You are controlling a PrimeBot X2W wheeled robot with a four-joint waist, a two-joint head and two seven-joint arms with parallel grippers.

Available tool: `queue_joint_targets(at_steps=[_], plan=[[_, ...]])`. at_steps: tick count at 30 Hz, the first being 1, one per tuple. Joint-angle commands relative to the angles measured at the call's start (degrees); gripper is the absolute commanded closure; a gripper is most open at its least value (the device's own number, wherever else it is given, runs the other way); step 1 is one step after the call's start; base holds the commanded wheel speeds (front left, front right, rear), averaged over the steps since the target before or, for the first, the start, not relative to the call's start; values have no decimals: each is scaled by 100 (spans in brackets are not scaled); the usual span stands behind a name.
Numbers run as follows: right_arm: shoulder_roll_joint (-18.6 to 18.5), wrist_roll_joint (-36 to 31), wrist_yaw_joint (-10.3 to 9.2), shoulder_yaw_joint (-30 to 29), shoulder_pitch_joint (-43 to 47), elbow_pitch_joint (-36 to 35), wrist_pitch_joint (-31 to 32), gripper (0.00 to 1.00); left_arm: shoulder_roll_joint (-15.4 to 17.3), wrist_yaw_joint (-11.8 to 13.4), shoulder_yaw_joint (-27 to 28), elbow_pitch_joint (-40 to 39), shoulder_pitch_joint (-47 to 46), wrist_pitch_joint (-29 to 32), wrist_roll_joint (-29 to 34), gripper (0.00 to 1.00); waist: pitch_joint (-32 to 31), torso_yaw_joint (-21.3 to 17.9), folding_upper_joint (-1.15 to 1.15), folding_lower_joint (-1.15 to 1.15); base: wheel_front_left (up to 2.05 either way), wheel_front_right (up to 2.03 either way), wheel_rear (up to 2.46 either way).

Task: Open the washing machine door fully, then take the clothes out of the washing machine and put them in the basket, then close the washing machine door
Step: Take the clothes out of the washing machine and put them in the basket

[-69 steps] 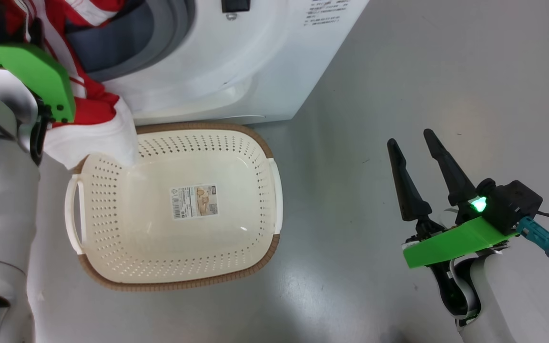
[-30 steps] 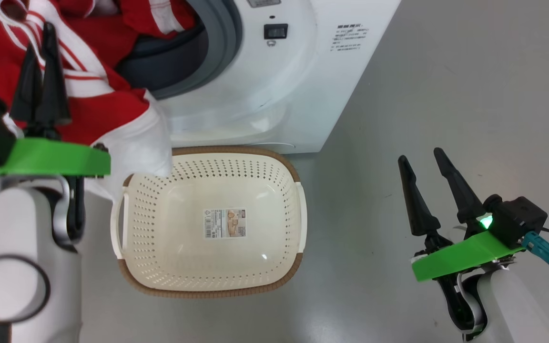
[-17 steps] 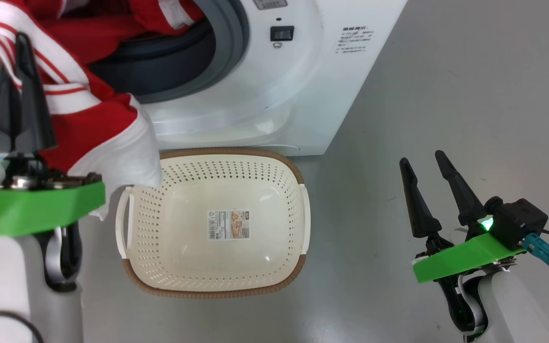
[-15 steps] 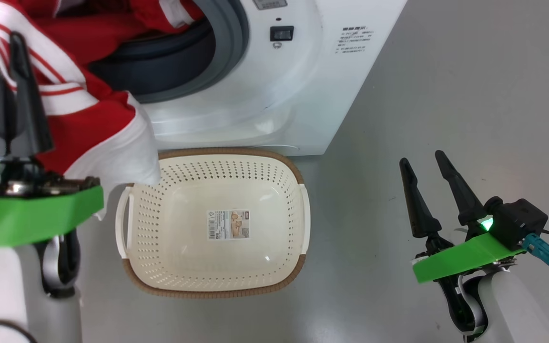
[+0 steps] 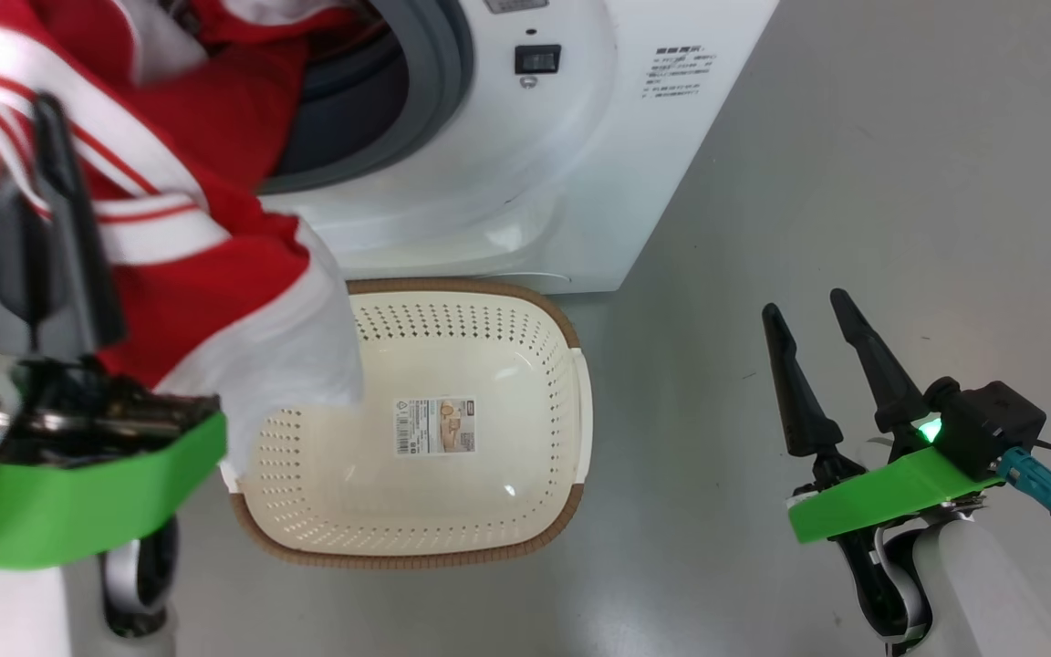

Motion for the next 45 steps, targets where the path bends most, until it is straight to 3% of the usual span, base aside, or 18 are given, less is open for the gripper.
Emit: queue_joint_targets(at_steps=[1, 17, 35, 39, 40, 42, 43, 44, 45], plan=[[11, -5, 28, 152, 92, -113, -37, 0, 100, 36, 99, 5, 196, -27, -20, 100, -3, -17, 0, 0, 0, 0, 0], [11, 23, 28, 227, 32, -132, -37, 0, 91, -86, -297, 2429, 334, -27, -28, 100, 155, -120, 0, 0, 0, 0, 0], [11, 102, 28, 323, -218, -216, -37, 0, 191, -266, -445, 5373, -900, -27, 320, 99, 725, -306, 0, 0, 0, 0, 0], [11, 119, 28, 334, -266, -234, -37, 0, 226, -275, -467, 5932, -1172, -27, 364, 84, 827, -346, 0, 0, 0, 0, 0], [11, 122, 28, 336, -275, -237, -37, 0, 231, -279, -469, 6053, -1236, -27, 363, 74, 845, -352, 0, 0, 0, 0, 0], [11, 125, 28, 337, -294, -243, -37, 0, 249, -285, -489, 6261, -1357, -27, 377, 48, 888, -363, 0, 0, 0, 0, 0], [11, 126, 28, 336, -304, -247, -37, 0, 256, -287, -486, 6326, -1411, -27, 375, 20, 908, -365, 0, 0, 0, 0, 0], [11, 126, 28, 334, -314, -252, -37, 0, 268, -287, -477, 6384, -1459, -27, 370, 0, 929, -368, 0, 0, 0, 0, 0], [11, 126, 28, 332, -323, -256, -37, 0, 276, -288, -468, 6432, -1499, -27, 366, 0, 944, -370, 0, 0, 0, 0, 0]])
